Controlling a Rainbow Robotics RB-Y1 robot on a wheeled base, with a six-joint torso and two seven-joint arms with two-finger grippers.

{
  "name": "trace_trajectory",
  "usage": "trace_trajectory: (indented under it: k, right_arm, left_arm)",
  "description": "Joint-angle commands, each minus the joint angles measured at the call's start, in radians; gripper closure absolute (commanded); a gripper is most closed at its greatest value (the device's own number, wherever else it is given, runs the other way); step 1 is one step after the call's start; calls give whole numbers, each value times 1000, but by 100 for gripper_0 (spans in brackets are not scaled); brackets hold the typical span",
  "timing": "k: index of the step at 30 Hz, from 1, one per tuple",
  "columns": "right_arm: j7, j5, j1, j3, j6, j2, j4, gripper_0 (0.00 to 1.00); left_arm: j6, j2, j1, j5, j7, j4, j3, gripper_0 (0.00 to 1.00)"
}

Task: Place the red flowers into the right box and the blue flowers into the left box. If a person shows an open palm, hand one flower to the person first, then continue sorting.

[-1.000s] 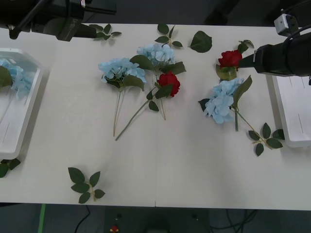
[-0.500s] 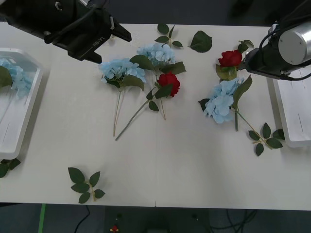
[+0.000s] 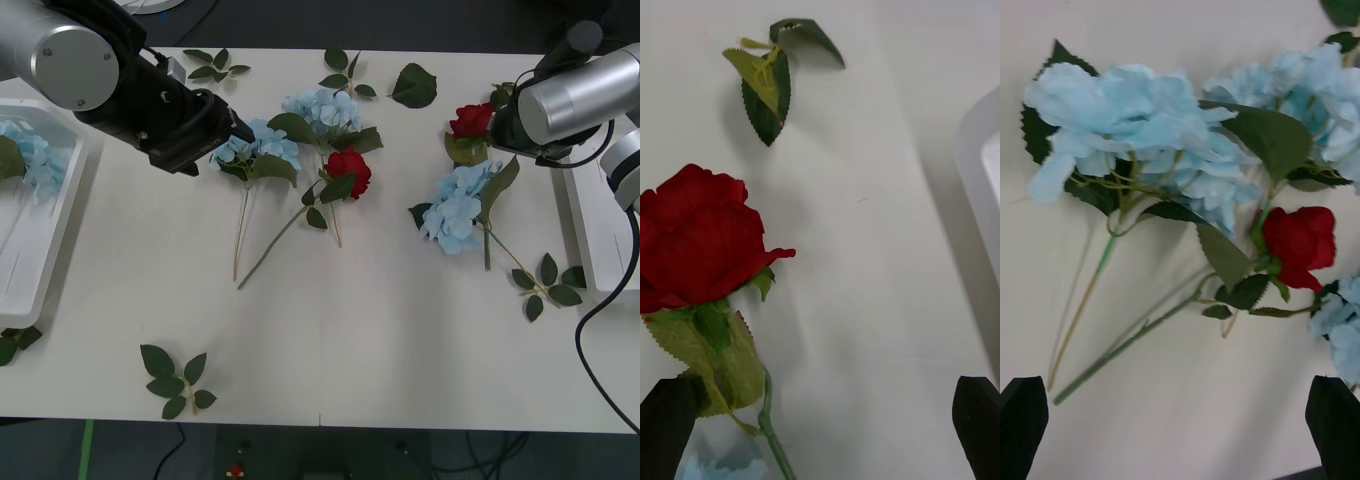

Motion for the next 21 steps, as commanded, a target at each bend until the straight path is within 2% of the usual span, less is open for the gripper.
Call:
trace_trajectory:
  k: [1, 4, 8, 13, 19, 20, 21]
  right_arm:
    - [44, 38, -74, 2, -78, 74, 114, 0]
    - [61, 64, -91, 20, -153, 121, 207, 0]
    - [71, 69, -118, 103, -254, 164, 307, 0]
    - [67, 53, -125, 178, -357, 183, 365, 0]
    - [70, 49, -125, 204, -363, 183, 370, 0]
    - [71, 49, -125, 204, -363, 183, 373, 5]
    - [68, 49, -125, 204, -363, 183, 373, 43]
  left_arm:
    - [-43, -69, -126, 14, -32, 108, -127, 0]
    - [-77, -121, -153, 20, -29, 176, -206, 0]
    - [-111, -182, -163, 18, -37, 249, -266, 0]
    - [-111, -251, -164, 0, -38, 320, -315, 0]
    - [-111, -291, -164, -14, -40, 363, -367, 0]
    - [-111, -294, -164, -17, -40, 363, -377, 0]
    - [-111, -301, -164, -22, -38, 363, -387, 0]
